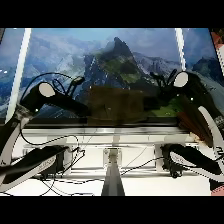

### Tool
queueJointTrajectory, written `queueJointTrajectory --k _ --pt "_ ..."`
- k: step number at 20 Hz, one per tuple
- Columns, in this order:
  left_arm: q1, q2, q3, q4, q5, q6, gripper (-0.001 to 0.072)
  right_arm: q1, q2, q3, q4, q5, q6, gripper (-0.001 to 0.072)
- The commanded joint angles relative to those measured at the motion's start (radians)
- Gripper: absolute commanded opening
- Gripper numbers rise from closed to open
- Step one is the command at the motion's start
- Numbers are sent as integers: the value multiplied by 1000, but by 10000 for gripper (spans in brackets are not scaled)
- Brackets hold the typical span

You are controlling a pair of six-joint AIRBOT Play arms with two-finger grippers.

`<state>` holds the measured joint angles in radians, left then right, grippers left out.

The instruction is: Fold the clothes and pants, and hang the long-sleeved shirts on hangers.

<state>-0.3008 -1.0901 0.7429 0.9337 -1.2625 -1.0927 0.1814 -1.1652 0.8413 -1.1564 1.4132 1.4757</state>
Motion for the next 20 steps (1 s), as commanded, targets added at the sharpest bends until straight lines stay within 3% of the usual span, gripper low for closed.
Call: queueJointTrajectory --k 1,2,3,7,10,14,16,20 --pt "-68 -27 -1 0 -33 -8 118 -6 -1 -119 -2 5 -31 238" --pt "-80 -41 -1 0 -29 -8 389 -6 -1 -136 -3 -40 -31 559" --pt "-89 -56 -1 0 -16 -8 697 -6 -1 -142 -3 -89 -30 701" --pt "-92 -116 0 0 40 -8 683 -7 0 -128 -28 -230 -12 698" --pt "-92 -134 0 0 41 -8 683 -29 -1 -105 -105 -323 84 697" --pt "-92 -135 0 0 43 -8 683 -212 -10 -31 -105 -261 105 696" --pt "-92 -135 0 0 43 -8 683 -356 -10 -11 -89 -179 52 692" --pt "-92 -136 0 0 43 -8 682 -545 -22 -107 127 -16 -217 682"
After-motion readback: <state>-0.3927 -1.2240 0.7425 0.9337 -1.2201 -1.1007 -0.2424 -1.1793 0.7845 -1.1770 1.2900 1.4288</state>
